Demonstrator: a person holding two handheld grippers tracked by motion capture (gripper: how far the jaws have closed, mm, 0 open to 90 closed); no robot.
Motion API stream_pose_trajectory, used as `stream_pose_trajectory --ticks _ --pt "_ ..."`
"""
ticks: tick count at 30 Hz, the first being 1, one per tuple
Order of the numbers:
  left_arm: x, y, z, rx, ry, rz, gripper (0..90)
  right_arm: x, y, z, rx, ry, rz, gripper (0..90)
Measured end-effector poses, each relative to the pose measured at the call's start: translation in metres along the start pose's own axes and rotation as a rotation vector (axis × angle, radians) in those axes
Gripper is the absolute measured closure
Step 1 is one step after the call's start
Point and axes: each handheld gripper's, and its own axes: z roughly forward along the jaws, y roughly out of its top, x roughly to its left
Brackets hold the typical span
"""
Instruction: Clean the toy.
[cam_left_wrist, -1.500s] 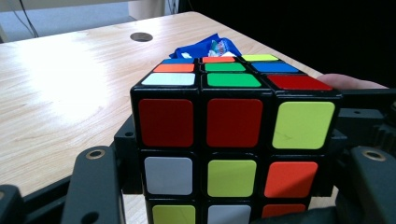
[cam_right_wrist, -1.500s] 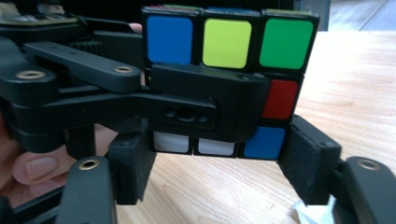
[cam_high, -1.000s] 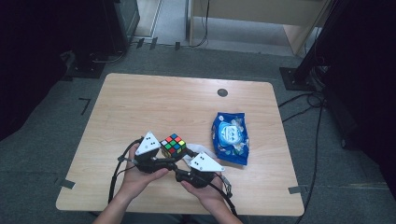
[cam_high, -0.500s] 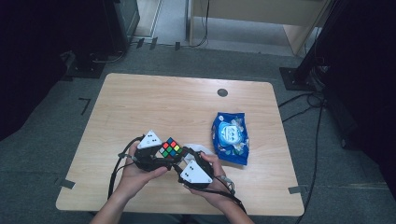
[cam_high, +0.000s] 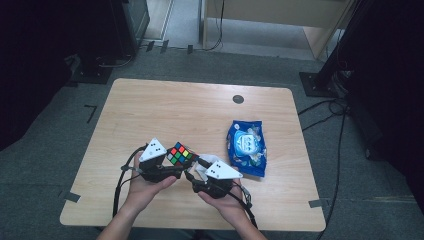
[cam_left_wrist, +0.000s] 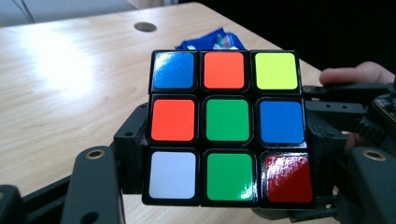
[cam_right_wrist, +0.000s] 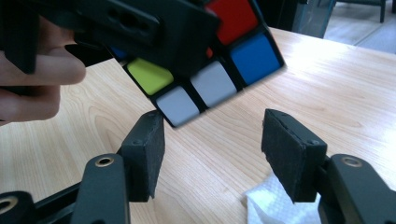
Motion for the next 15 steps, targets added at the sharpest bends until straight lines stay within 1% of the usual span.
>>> stream_pose_trajectory --ticks 2,3,4,5,6,7,8,10,11,12,13,14,15 --pt "0.002 0.000 -0.003 -0.027 0.013 -0.001 33.8 -0.003 0.000 -0.001 0.010 -0.009 0.024 40.6" --pt "0.003 0.000 -0.005 -0.039 0.031 0.011 33.9 -0.008 0.001 -0.003 0.015 -0.019 0.087 44.2" --pt "0.003 0.000 -0.005 -0.039 0.031 0.011 33.9 -0.011 0.002 -0.004 0.010 -0.034 0.123 44.3" --pt "0.003 -0.001 -0.005 -0.045 0.043 0.023 33.9 -0.015 0.003 -0.006 0.007 -0.045 0.167 44.3" --pt "0.003 -0.002 -0.005 -0.053 0.053 0.027 33.9 -0.015 0.003 -0.006 0.007 -0.045 0.167 44.3" --pt "0.003 -0.003 -0.004 -0.057 0.054 0.028 33.9 -0.019 0.005 -0.009 0.003 -0.062 0.212 44.0" --pt "0.003 -0.004 -0.003 -0.062 0.054 0.030 33.9 -0.023 0.007 -0.012 -0.013 -0.069 0.256 43.2" --pt "0.002 -0.007 0.000 -0.065 0.058 0.042 33.9 -0.031 0.012 -0.020 -0.049 -0.059 0.342 41.3" --pt "0.001 -0.009 0.002 -0.065 0.059 0.055 33.9 -0.036 0.018 -0.027 -0.078 -0.039 0.416 38.9" --pt "-0.001 -0.011 0.004 -0.070 0.063 0.069 33.9 -0.036 0.018 -0.027 -0.078 -0.039 0.416 38.9" --pt "-0.004 -0.013 0.006 -0.080 0.065 0.083 33.9 -0.038 0.025 -0.033 -0.101 -0.018 0.479 33.3" --pt "-0.006 -0.015 0.008 -0.085 0.065 0.097 33.9 -0.038 0.025 -0.033 -0.101 -0.018 0.479 33.3" --pt "-0.012 -0.018 0.012 -0.087 0.062 0.120 33.9 -0.038 0.029 -0.036 -0.109 0.006 0.535 28.8"
